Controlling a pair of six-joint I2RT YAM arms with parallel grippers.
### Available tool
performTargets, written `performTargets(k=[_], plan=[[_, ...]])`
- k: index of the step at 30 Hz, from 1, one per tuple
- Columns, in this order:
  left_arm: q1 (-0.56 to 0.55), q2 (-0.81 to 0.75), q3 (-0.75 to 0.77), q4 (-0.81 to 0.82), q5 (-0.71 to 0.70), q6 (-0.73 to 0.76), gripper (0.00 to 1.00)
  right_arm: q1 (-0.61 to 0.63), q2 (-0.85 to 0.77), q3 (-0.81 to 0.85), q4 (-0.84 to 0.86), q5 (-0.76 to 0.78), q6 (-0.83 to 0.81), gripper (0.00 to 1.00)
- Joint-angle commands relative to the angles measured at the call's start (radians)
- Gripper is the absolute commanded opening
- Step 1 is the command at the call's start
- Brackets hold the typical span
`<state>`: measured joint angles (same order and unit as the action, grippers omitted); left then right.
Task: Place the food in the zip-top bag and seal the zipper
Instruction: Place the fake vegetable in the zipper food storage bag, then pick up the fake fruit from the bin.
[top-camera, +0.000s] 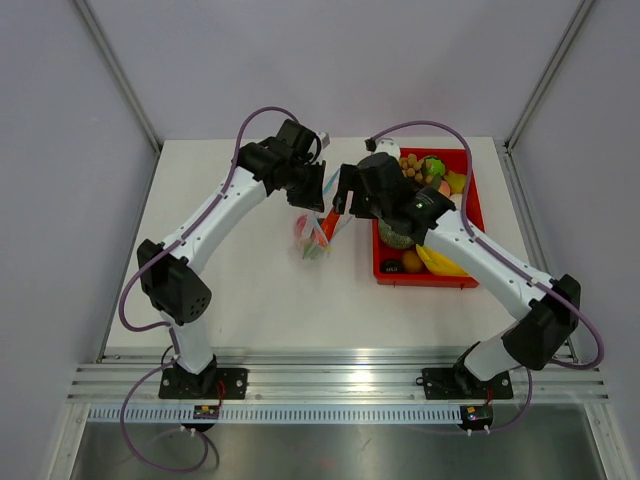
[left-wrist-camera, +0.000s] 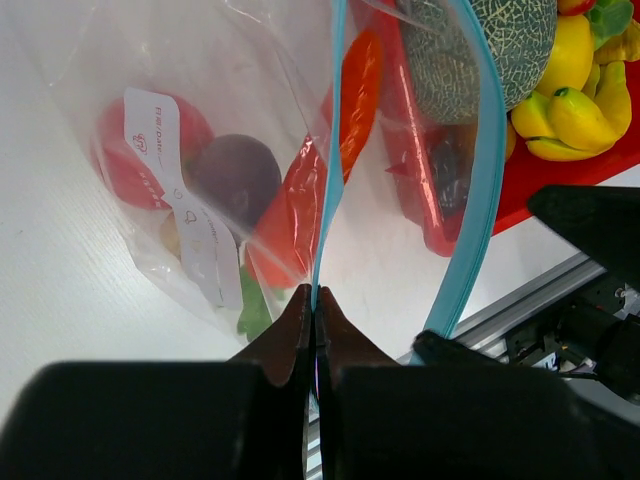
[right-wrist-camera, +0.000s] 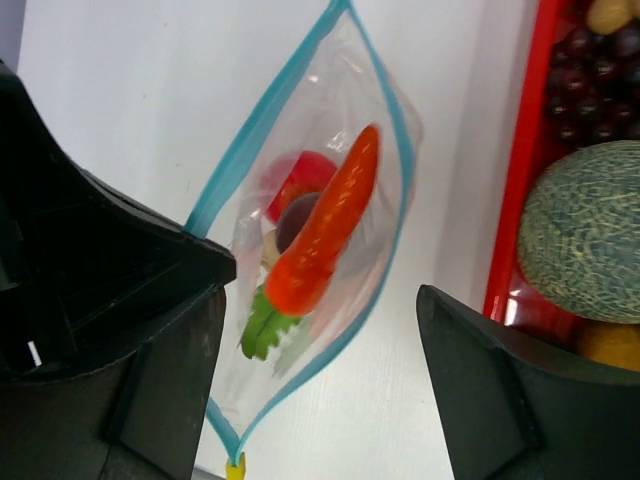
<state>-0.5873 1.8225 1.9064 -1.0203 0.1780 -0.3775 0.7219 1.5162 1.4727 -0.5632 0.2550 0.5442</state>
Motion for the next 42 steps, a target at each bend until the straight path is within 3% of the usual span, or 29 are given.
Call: performTargets(k=[1, 5, 8, 11, 13, 16, 19, 20, 27, 42], plan=[[0.006, -0.049, 0.002, 0.037, 0.028, 0.0, 0.0, 0.002, -0.105, 0.032, -0.027, 0.136, -0.032, 0.84], [0.006, -0.049, -0.004, 0.045, 0.031, -0.001, 0.0, -0.033, -0.16, 0.015, -0.061, 0.239, -0.036, 0.74], [0.006, -0.057, -0.009, 0.046, 0.026, -0.001, 0.0, -0.159, -0.208, -0.041, -0.105, 0.212, -0.004, 0.56], [0.009, -0.061, -0.017, 0.051, 0.023, 0.0, 0.0, -0.369, -0.264, -0.156, -0.103, 0.132, 0.028, 0.39], [0.011, -0.063, -0.02, 0.052, 0.025, 0.002, 0.0, -0.514, -0.277, -0.233, -0.106, 0.09, 0.04, 0.35], [0.011, -0.058, -0.024, 0.054, 0.028, 0.002, 0.0, -0.659, -0.274, -0.314, -0.089, -0.024, 0.054, 0.35], [0.011, -0.057, -0.024, 0.055, 0.034, 0.002, 0.0, -0.752, -0.246, -0.367, -0.064, -0.08, 0.053, 0.43], [0.011, -0.057, -0.026, 0.057, 0.035, 0.002, 0.0, -0.766, -0.231, -0.379, -0.06, -0.088, 0.05, 0.51], [0.011, -0.055, -0.033, 0.058, 0.035, 0.008, 0.0, -0.785, -0.094, -0.394, -0.012, -0.123, 0.03, 0.68], [0.012, -0.035, -0.035, 0.055, 0.034, 0.019, 0.0, -0.829, 0.114, -0.373, 0.085, -0.134, 0.042, 0.71]])
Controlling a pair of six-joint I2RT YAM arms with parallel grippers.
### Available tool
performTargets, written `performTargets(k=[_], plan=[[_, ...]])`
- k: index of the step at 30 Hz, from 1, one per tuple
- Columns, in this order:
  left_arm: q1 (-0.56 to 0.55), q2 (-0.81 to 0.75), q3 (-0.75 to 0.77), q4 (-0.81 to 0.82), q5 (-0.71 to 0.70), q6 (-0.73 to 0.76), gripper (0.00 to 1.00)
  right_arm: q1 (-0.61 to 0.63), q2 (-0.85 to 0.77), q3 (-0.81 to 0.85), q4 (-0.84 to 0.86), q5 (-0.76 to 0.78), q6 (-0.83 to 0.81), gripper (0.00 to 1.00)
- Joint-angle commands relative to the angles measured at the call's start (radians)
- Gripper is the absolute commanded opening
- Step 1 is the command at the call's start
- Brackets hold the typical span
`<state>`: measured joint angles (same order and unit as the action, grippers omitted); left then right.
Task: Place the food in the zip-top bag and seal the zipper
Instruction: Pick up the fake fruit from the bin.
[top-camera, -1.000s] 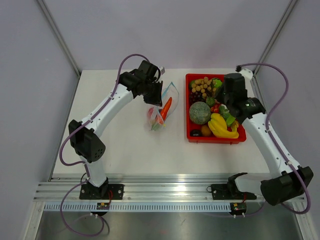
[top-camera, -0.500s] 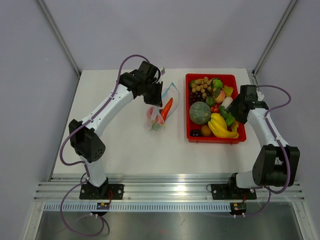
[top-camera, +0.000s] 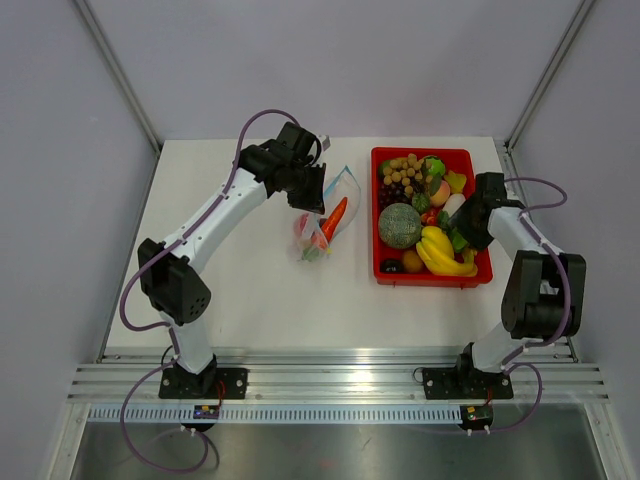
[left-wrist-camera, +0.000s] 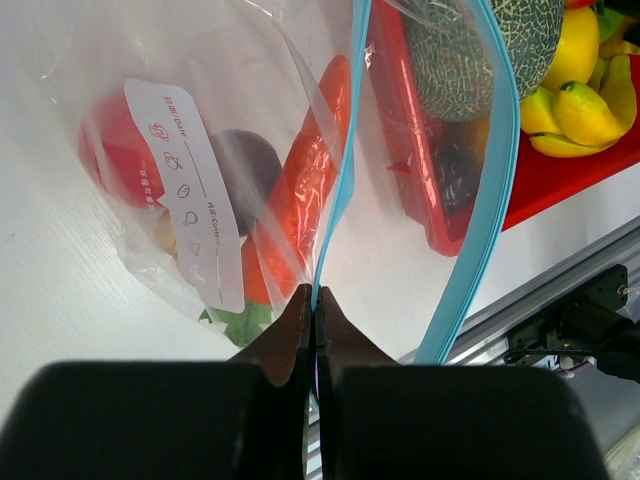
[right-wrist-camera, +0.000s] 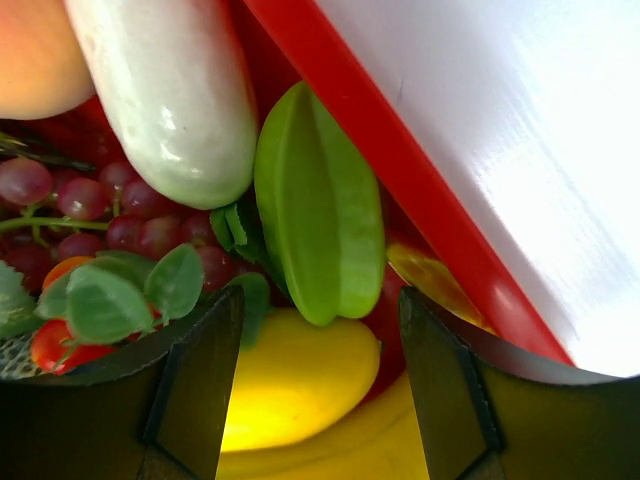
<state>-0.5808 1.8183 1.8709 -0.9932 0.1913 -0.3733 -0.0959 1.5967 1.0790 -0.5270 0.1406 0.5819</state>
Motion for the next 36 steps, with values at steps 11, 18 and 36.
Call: performTargets(k=[11, 18, 36], plan=[[0.007, -0.028, -0.003, 0.024, 0.017, 0.02, 0.0, -0.015, 0.079, 0.01, 0.101, -0.021, 0.015, 0.62], [0.007, -0.03, -0.01, 0.028, 0.026, 0.019, 0.0, -0.013, -0.056, -0.018, 0.085, 0.005, 0.003, 0.28], [0.007, -0.03, 0.001, 0.044, 0.037, 0.007, 0.0, 0.036, -0.376, 0.062, -0.105, -0.085, -0.082, 0.22]])
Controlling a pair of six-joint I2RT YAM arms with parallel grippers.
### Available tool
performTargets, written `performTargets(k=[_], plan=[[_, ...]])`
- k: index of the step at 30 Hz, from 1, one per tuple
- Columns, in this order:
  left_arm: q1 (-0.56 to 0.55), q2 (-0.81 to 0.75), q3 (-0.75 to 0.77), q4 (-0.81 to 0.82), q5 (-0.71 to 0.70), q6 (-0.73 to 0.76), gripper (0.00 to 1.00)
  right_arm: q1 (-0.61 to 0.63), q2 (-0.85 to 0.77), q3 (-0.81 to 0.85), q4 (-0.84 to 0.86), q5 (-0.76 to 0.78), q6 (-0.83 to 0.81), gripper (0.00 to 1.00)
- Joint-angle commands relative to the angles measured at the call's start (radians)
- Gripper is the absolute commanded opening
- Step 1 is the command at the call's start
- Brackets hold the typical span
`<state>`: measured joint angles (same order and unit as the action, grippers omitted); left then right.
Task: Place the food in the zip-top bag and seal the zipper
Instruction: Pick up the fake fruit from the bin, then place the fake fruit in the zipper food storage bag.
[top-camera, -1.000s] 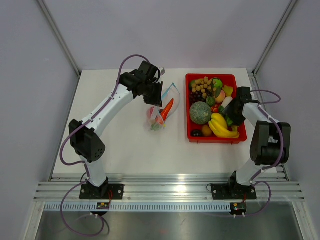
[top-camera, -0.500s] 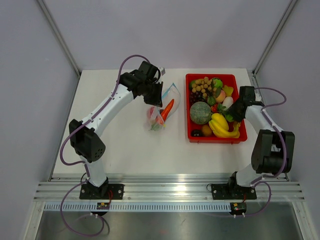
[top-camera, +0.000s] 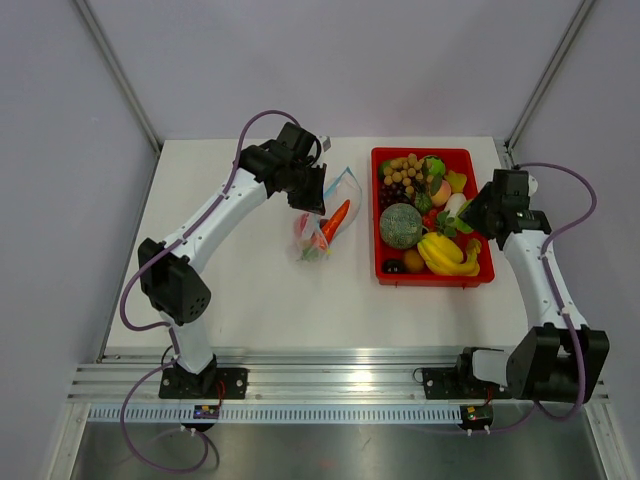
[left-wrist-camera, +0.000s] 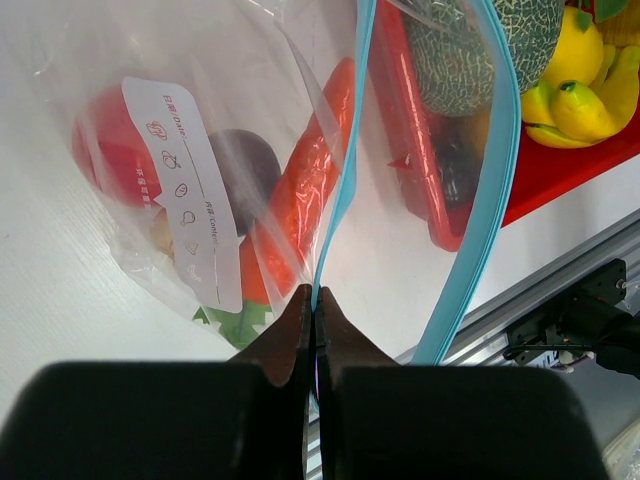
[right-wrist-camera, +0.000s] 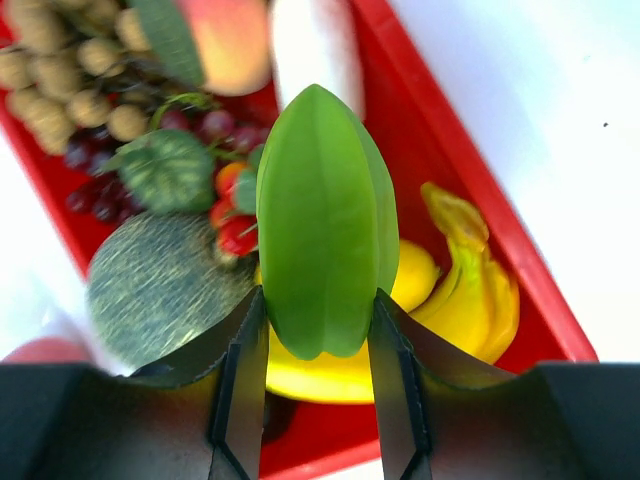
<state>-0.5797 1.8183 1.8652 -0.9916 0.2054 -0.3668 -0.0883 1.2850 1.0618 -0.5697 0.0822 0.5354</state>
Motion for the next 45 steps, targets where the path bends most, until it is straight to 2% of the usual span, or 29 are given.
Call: performTargets(k=[1, 7, 11, 19, 25, 29, 31, 32, 33, 34, 39, 43, 45], plan=[[0.006, -0.03, 0.005, 0.042, 0.023, 0.0, 0.0, 0.041, -0.084, 0.098, -0.08, -0.029, -0.038, 0.22], [0.006, -0.03, 0.006, 0.044, 0.023, -0.003, 0.0, 0.188, -0.111, 0.237, -0.168, -0.013, -0.045, 0.22], [0.006, -0.034, 0.009, 0.042, 0.02, -0.006, 0.0, 0.353, -0.099, 0.311, -0.165, -0.021, -0.011, 0.22], [0.006, -0.042, 0.015, 0.034, 0.015, -0.012, 0.0, 0.611, 0.042, 0.457, -0.124, 0.019, 0.015, 0.21], [0.006, -0.048, 0.034, 0.016, 0.006, -0.009, 0.0, 0.723, 0.183, 0.536, -0.084, 0.014, 0.014, 0.22], [0.006, -0.056, 0.043, 0.01, 0.0, -0.004, 0.0, 0.743, 0.269, 0.578, -0.067, -0.022, 0.014, 0.23], [0.006, -0.065, 0.043, 0.005, -0.001, -0.004, 0.0, 0.749, 0.321, 0.604, -0.094, -0.042, -0.003, 0.37], [0.006, -0.068, 0.042, 0.005, 0.0, -0.004, 0.0, 0.754, 0.339, 0.642, -0.114, -0.044, -0.009, 0.5], [0.006, -0.071, 0.043, 0.001, -0.001, -0.003, 0.0, 0.756, 0.358, 0.653, -0.131, -0.033, -0.021, 0.69], [0.006, -0.071, 0.043, -0.001, -0.003, 0.0, 0.0, 0.757, 0.355, 0.656, -0.131, -0.033, -0.023, 0.73], [0.009, -0.076, 0.048, -0.002, -0.003, 0.003, 0.0, 0.756, 0.268, 0.615, -0.119, 0.089, -0.043, 0.76], [0.009, -0.067, 0.06, -0.005, 0.002, 0.003, 0.0, 0.739, 0.232, 0.601, -0.162, 0.191, -0.051, 0.68], [0.011, -0.065, 0.064, -0.002, 0.002, 0.002, 0.0, 0.713, 0.217, 0.561, -0.159, 0.179, -0.032, 0.67]])
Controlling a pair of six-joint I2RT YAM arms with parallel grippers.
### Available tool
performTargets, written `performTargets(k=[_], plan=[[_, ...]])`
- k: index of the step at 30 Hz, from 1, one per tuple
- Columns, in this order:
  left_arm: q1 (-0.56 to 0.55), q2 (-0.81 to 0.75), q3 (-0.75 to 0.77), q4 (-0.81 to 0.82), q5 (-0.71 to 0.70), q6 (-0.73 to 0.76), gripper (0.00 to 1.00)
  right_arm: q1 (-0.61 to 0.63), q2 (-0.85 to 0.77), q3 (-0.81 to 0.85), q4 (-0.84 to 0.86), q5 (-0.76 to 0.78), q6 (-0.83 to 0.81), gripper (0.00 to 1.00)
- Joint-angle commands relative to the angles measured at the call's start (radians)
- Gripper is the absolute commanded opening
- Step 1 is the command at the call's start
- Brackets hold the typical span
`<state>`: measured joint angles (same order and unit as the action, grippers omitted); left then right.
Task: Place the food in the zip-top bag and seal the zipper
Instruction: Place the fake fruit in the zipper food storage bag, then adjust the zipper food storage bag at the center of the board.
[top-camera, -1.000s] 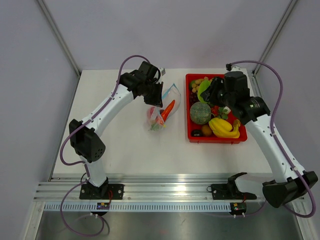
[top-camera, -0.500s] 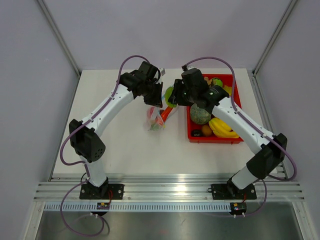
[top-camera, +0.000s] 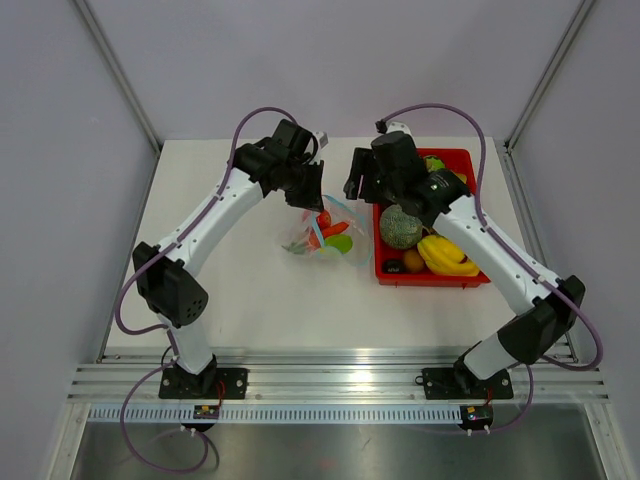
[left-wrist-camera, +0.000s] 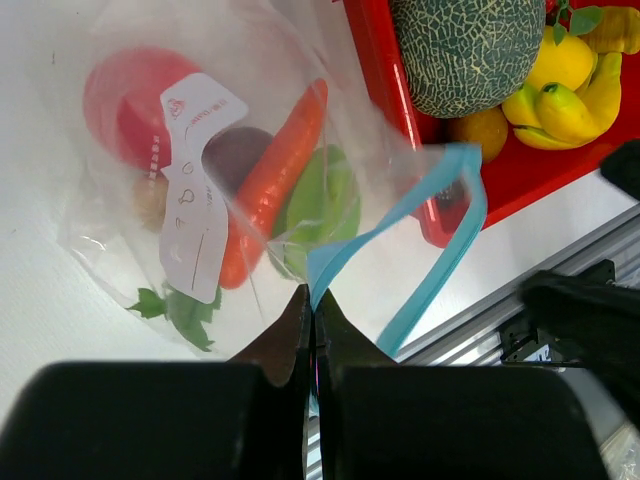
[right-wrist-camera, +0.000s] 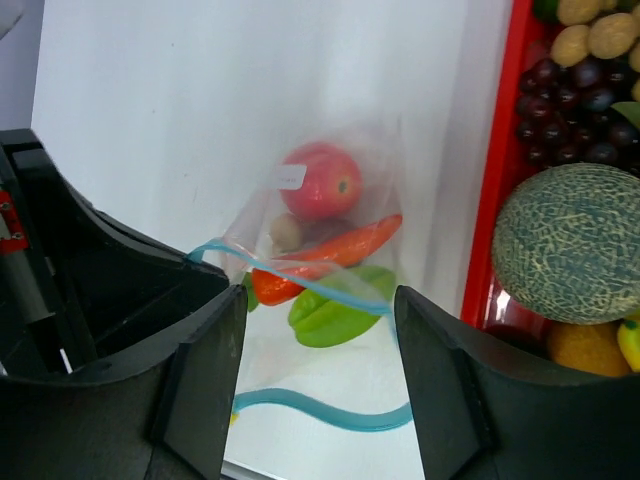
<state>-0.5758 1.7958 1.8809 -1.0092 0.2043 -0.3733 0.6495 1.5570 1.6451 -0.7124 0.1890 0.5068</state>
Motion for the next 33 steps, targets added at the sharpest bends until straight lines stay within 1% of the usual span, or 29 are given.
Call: performTargets(k=[1, 4, 8, 10, 14, 16, 22, 23, 25, 29, 30, 32, 33], plan=[[0.007, -0.042, 0.049, 0.017, 0.004, 0.007, 0.0, -0.052, -0.061, -0.042, -0.001, 0.04, 0.004, 0.67], [0.007, -0.041, 0.049, 0.015, 0.004, 0.007, 0.0, -0.077, -0.071, -0.113, 0.031, -0.02, 0.03, 0.67], [0.007, -0.042, 0.05, 0.012, 0.003, 0.007, 0.0, -0.076, -0.052, -0.172, 0.042, -0.101, 0.05, 0.68], [0.008, -0.044, 0.05, 0.009, 0.001, 0.01, 0.0, -0.074, -0.063, -0.215, 0.077, -0.149, 0.067, 0.7], [0.013, -0.047, 0.052, 0.006, -0.002, 0.01, 0.0, -0.059, -0.118, -0.315, 0.091, -0.145, 0.098, 0.77], [0.013, -0.046, 0.05, 0.008, -0.002, 0.005, 0.0, -0.056, -0.139, -0.359, 0.1, -0.143, 0.117, 0.79], [0.014, -0.053, 0.049, 0.006, -0.006, 0.002, 0.0, -0.05, -0.196, -0.485, 0.145, -0.186, 0.18, 0.8], [0.016, -0.055, 0.047, 0.004, -0.009, 0.004, 0.0, -0.045, -0.202, -0.516, 0.16, -0.184, 0.194, 0.78], [0.016, -0.055, 0.049, 0.004, -0.009, 0.001, 0.0, -0.022, -0.201, -0.551, 0.214, -0.23, 0.234, 0.73], [0.016, -0.053, 0.052, 0.004, 0.001, -0.01, 0.0, 0.03, -0.163, -0.573, 0.284, -0.235, 0.294, 0.59], [0.016, -0.055, 0.05, 0.006, 0.003, -0.01, 0.0, 0.035, -0.152, -0.571, 0.297, -0.232, 0.302, 0.48], [0.017, -0.059, 0.049, 0.001, -0.008, -0.006, 0.0, 0.036, -0.127, -0.541, 0.297, -0.229, 0.3, 0.28], [0.017, -0.062, 0.047, -0.003, -0.011, -0.003, 0.0, 0.035, -0.118, -0.519, 0.278, -0.206, 0.277, 0.14]])
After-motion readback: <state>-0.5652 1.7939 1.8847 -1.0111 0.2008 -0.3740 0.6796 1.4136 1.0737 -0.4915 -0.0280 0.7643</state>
